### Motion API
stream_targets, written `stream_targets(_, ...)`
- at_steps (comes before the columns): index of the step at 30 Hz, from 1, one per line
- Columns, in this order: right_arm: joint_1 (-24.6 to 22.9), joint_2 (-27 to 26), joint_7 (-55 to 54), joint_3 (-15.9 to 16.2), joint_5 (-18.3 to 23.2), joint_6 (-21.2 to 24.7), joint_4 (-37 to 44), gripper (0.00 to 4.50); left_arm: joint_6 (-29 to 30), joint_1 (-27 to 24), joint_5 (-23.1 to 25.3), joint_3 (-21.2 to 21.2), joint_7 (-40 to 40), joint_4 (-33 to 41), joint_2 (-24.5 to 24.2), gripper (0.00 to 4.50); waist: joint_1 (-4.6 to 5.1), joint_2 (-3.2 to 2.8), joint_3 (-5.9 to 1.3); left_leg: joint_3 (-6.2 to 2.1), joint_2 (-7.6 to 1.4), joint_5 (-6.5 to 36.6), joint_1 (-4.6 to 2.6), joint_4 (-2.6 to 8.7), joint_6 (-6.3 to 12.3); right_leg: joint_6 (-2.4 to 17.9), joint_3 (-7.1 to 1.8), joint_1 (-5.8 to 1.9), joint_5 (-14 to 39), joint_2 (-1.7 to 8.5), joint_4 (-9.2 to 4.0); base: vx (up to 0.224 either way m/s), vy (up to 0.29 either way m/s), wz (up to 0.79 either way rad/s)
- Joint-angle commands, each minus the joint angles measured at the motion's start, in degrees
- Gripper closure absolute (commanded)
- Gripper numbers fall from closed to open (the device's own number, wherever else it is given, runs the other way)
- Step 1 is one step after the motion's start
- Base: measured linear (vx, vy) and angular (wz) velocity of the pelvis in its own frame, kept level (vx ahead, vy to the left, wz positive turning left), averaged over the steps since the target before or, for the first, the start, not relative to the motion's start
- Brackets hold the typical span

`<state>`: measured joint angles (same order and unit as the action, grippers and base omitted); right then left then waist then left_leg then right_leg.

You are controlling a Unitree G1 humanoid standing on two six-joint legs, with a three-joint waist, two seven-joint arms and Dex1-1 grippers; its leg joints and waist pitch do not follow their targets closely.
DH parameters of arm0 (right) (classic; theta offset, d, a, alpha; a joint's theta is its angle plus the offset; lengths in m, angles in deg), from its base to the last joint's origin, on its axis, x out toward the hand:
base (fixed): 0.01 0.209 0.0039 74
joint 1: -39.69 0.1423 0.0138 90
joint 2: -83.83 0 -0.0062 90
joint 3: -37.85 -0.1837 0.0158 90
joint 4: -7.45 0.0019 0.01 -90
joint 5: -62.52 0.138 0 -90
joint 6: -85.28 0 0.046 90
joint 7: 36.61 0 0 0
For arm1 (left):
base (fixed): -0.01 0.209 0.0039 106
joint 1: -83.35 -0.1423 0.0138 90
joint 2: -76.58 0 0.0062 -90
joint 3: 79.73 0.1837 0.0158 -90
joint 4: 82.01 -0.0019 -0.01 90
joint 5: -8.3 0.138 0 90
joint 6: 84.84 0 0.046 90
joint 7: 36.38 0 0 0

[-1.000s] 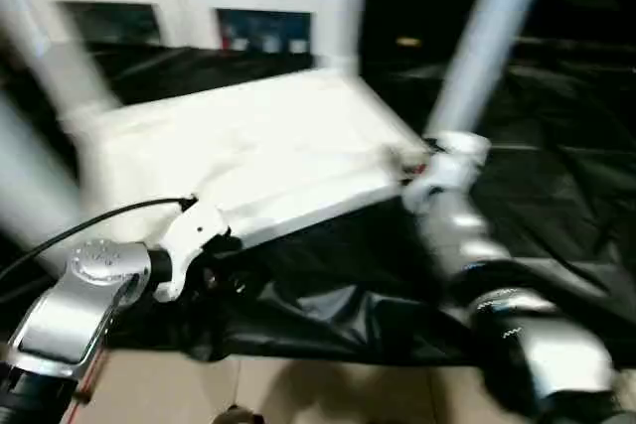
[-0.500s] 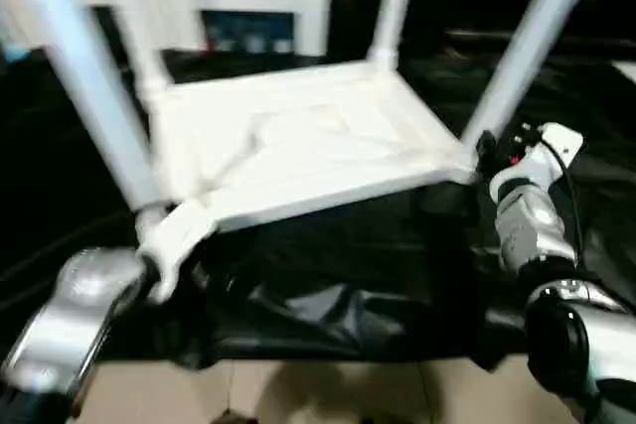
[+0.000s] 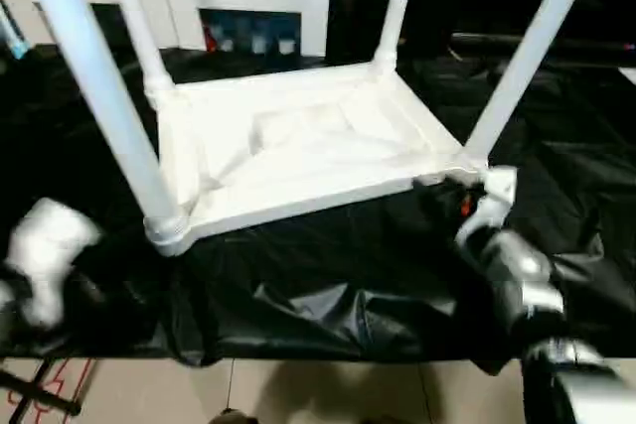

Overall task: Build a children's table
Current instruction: Rotate table base

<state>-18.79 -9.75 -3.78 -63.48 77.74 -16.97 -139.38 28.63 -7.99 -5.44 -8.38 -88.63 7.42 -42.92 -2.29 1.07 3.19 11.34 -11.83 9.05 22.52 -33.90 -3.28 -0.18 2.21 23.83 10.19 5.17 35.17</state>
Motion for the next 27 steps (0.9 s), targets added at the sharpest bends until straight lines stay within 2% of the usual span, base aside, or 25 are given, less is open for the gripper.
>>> stream_targets(1,0.18,0.35,-2.65,0.02,-0.84,0.83,0.74,0.82,-1.49,2.75,-0.88,-1.33,1.74,-0.61,1.94,0.03,0.17,-0.76,-3.23,-0.86,-0.96,24.65,-2.17,4.73,-1.8,9.43,-1.4,-1.23,21.76,1.5,-4.73,0.0,0.0,0.0)
stream_targets(2,0.36,0.42,-3.88,0.13,-1.25,0.86,0.28,0.82,-1.35,3.59,-1.78,-1.62,2.17,-0.46,3.04,0.03,-0.01,-0.68,-3.26,-0.77,-0.99,25.07,-2.58,4.6,-2.18,9.48,-1.45,-0.97,22.35,1.61,-4.84,0.0,0.0,0.0)
stream_targets(3,0.55,0.41,-5.35,0.24,-1.6,1.21,-0.04,0.82,-2.07,4.62,-2.56,-1.48,2.59,-0.34,4.46,0.03,0.01,-0.52,-3.17,-0.76,-0.98,25.35,-2.57,4.64,-2.26,9.43,-1.46,-0.9,22.92,1.67,-5.01,0.0,0.0,0.0)
stream_targets(4,0.94,0.21,-6.96,0.55,-2.18,1.78,-0.54,0.82,-2.54,6.38,-4.27,-1.57,4.01,0.09,7.46,0.03,0.03,-0.51,-3.27,-0.85,-0.88,25.44,-2.33,4.6,-2.43,9.14,-1.44,-1.15,23.4,1.79,-4.91,0.0,0.0,0.0)
stream_targets(5,1.21,0.04,-8.18,0.9,-2.84,2.11,-0.85,0.82,-3.21,7.7,-5.28,-1.29,5.14,0.27,9.62,0.03,0.13,-0.11,-3.23,-0.82,-0.88,25.61,-2.28,4.66,-2.58,8.8,-1.37,-1.28,23.98,1.76,-5.08,0.0,0.0,0.0)
stream_targets(6,1.21,0.04,-8.18,0.9,-2.84,2.11,-0.85,0.82,-3.21,7.7,-5.28,-1.29,5.14,0.27,9.62,0.03,-0.06,-0.27,-3.29,-0.78,-0.85,25.87,-2.53,4.5,-2.66,8.66,-1.41,-1.03,24.23,1.82,-5.11,0.0,0.0,0.0)
stream_targets(8,1.54,-0.26,-9.16,1.11,-3.46,2.2,-1.19,0.82,-4.22,9.12,-6.13,-0.75,6.24,0.06,11.7,0.03,0.14,-0.13,-3.45,-0.91,-0.78,25.4,-2.04,4.55,-2.43,8.14,-1.4,-1.33,24.02,1.86,-5.04,0.0,0.0,0.0)
stream_targets(9,1.86,-0.63,-9.98,1.12,-3.83,2.63,-1.42,0.82,-5.14,10.39,-6.71,-0.21,7.24,-0.37,13.5,0.03,0.2,0.1,-3.6,-0.99,-0.81,24.65,-1.92,4.58,-2.46,7.8,-1.29,-1.54,23.33,1.83,-4.93,0.0,0.0,0.0)
stream_targets(10,2.12,-0.72,-10.43,1.2,-4.04,2.69,-1.75,0.82,-5.26,10.78,-6.99,0.13,7.38,-0.26,14.21,0.03,0.19,0.05,-3.61,-0.94,-0.83,24.62,-2.04,4.55,-2.51,7.83,-1.29,-1.41,22.88,1.77,-4.94,0.0,0.0,0.0)
stream_targets(11,3.21,-1.11,-12.24,1.52,-4.87,2.96,-3.15,0.82,-5.3,12.2,-8.26,1.4,7.72,0.36,16.98,0.03,0.23,0.38,-3.78,-0.87,-0.83,23.75,-2.01,4.42,-2.46,8.57,-1.3,-1.46,20.93,1.74,-4.67,0.0,0.0,0.0)
stream_targets(12,3.68,-1.24,-13.03,1.63,-5.24,3.07,-3.72,0.82,-5.12,12.74,-8.68,1.82,7.73,0.66,18.06,0.03,0.34,0.38,-3.81,-0.78,-0.82,23.15,-1.84,4.4,-2.3,8.97,-1.31,-1.56,19.39,1.69,-4.52,0.0,0.0,0.0)
stream_targets(13,4.17,-1.32,-13.83,1.81,-5.64,3.29,-4.27,0.82,-4.84,13.26,-9.22,2.12,7.62,0.8,18.89,0.03,0.35,0.55,-3.9,-0.77,-0.83,22.51,-1.78,4.34,-2.19,9.01,-1.31,-1.65,18.76,1.72,-4.41,0.0,0.0,0.0)
stream_targets(14,4.17,-1.32,-13.83,1.81,-5.64,3.29,-4.27,0.82,-4.84,13.26,-9.22,2.12,7.62,0.8,18.89,0.03,0.22,0.51,-3.97,-0.7,-0.85,21.86,-1.88,4.31,-2.06,9.2,-1.3,-1.6,18.01,1.72,-4.31,0.0,0.0,0.0)
stream_targets(17,5.41,-1.64,-15.02,2.51,-6.49,3.96,-5.46,0.82,-4.7,14.43,-9.71,3.33,6.54,0.56,19.91,0.03,0.19,0.6,-4.16,-0.52,-0.77,19.18,-1.61,4.11,-1.25,9.79,-1.35,-1.93,14.54,1.61,-3.95,0.0,0.0,0.0)
stream_targets(18,6.68,-2.03,-14.97,3.13,-7.14,4.44,-6.58,0.82,-2.81,15.63,-11.68,4.99,3.94,0.91,20.16,0.03,0.07,0.76,-4.18,-0.35,-0.81,17.84,-1.77,3.97,-0.68,10.02,-1.37,-1.82,13.02,1.6,-3.82,0.0,0.0,0.0)
stream_targets(19,7.17,-2.17,-15.02,3.44,-7.56,4.66,-7.07,0.82,-0.68,15.81,-13.7,5.94,1.97,1.95,19.98,0.03,-0.09,0.56,-4.25,-0.21,-0.8,16.85,-1.95,3.81,-0.67,10.72,-1.39,-1.73,11.63,1.52,-3.48,0.0,0.0,0.0)
stream_targets(20,7.17,-2.17,-15.02,3.44,-7.56,4.66,-7.07,0.82,-0.68,15.81,-13.7,5.94,1.97,1.95,19.98,0.03,-0.17,0.54,-4.35,-0.23,-0.73,16.09,-1.83,3.8,-0.55,11.15,-1.35,-1.87,10.68,1.47,-3.33,0.0,0.0,0.0)
stream_targets(21,8.19,-2.27,-15.42,4.29,-8.83,5.31,-8.37,0.82,4.47,15.37,-17.55,9.11,-2.77,5.43,18.8,0.03,-0.35,0.82,-4.26,-0.11,-0.91,15.39,-1.88,3.85,-0.47,11.45,-1.36,-1.85,9.29,1.39,-3.23,0.0,0.0,0.0)
stream_targets(23,8.63,-2.3,-15.83,4.55,-9.35,5.61,-9.0,0.82,6.5,15.19,-18.89,10.6,-4.48,6.89,18.36,0.03,-0.67,0.47,-4.22,-0.11,-0.91,14.54,-1.99,3.91,-0.79,11.99,-1.28,-1.88,8.23,1.35,-2.97,0.0,0.0,0.0)
stream_targets(24,9.08,-2.34,-16.09,4.76,-9.64,5.89,-9.67,0.82,8.28,15.25,-20.36,11.93,-5.7,8.2,18.22,0.03,-0.6,0.77,-4.25,0.01,-0.95,14.77,-2.08,3.88,-1.07,12.27,-1.29,-1.87,7.7,1.29,-2.89,0.0,0.0,0.0)
stream_targets(26,9.74,-2.5,-16.19,5.26,-10.2,6.18,-10.58,0.82,11.2,15.71,-23.63,14.16,-7.29,10.79,18.56,0.03,-0.62,0.89,-4.12,0.07,-0.83,15.52,-1.89,3.95,-1.37,11.79,-1.39,-2.12,8.59,1.38,-3.02,0.0,0.0,0.0)
stream_targets(27,9.87,-2.63,-16.04,5.49,-10.43,6.39,-10.72,0.82,12.01,16.0,-24.42,14.87,-7.69,11.51,18.71,0.03,-0.5,1.36,-4.06,0.11,-0.85,15.86,-1.85,3.93,-1.38,11.56,-1.41,-2.12,9.34,1.41,-3.14,0.0,0.0,0.0)
